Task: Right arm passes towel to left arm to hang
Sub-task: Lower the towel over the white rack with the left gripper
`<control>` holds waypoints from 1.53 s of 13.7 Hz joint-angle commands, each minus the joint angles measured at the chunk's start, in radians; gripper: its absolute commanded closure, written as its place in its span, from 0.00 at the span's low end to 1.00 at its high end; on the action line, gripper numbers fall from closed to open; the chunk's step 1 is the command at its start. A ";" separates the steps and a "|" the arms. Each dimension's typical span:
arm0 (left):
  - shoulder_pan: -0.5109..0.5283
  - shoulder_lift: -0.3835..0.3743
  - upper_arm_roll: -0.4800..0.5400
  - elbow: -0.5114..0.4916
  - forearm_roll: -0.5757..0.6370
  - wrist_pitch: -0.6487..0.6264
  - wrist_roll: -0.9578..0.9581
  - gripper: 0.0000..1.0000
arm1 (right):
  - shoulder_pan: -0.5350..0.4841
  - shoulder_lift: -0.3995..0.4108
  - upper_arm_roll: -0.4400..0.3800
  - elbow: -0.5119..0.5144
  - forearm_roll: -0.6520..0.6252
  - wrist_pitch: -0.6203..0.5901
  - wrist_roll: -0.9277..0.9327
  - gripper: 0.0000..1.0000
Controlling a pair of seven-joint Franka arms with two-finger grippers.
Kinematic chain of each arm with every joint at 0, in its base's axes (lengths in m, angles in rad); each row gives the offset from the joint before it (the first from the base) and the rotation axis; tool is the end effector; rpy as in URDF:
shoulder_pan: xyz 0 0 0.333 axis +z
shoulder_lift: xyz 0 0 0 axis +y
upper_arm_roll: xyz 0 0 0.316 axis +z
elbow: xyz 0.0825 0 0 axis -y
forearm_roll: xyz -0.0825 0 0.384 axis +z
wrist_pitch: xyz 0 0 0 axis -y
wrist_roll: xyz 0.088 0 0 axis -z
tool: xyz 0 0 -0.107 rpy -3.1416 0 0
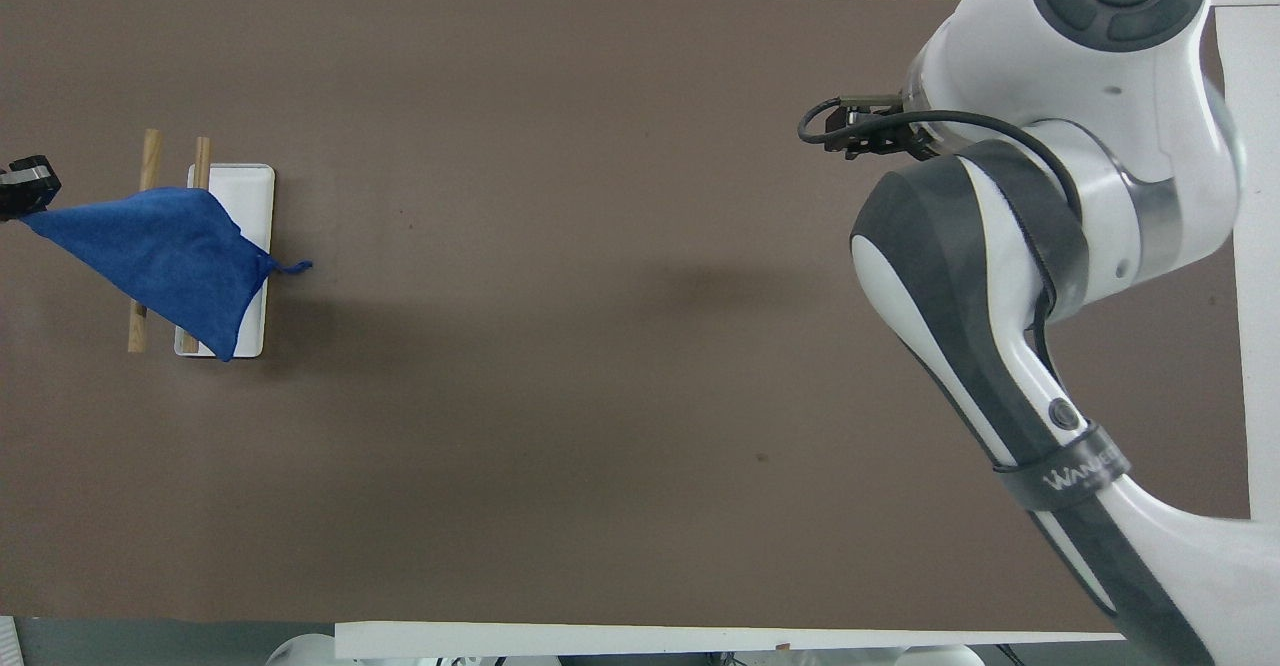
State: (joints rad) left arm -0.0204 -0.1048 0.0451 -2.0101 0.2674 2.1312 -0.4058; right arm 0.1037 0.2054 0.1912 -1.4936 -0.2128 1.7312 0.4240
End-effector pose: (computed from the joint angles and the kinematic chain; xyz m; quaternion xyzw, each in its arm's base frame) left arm 0.5486 0.0259 0.5245 -0.9746 -0.1542 -0.1321 0.0945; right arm 0.6091 0.1531 0.5576 0.9948 -0.0515 0.0470 0.0741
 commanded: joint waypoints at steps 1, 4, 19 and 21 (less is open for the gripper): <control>0.077 0.040 -0.005 -0.012 0.018 0.097 0.083 1.00 | -0.082 -0.052 0.014 0.065 -0.007 -0.109 -0.091 0.00; 0.125 0.082 -0.005 -0.013 0.023 0.148 0.143 1.00 | -0.149 -0.125 0.010 0.065 0.082 -0.215 -0.180 0.00; 0.151 0.155 -0.005 -0.197 0.095 0.377 0.185 0.98 | -0.108 -0.241 -0.211 -0.046 0.170 -0.300 -0.403 0.00; 0.158 0.160 -0.005 -0.185 0.095 0.372 0.193 0.39 | -0.110 -0.238 -0.214 -0.048 0.171 -0.300 -0.406 0.00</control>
State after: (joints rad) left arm 0.1351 0.0604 0.0352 -2.1881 0.3377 2.4800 -0.2029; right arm -0.0059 -0.0060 -0.0121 -1.5022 -0.0617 1.4179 0.0375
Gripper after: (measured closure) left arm 0.974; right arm 0.000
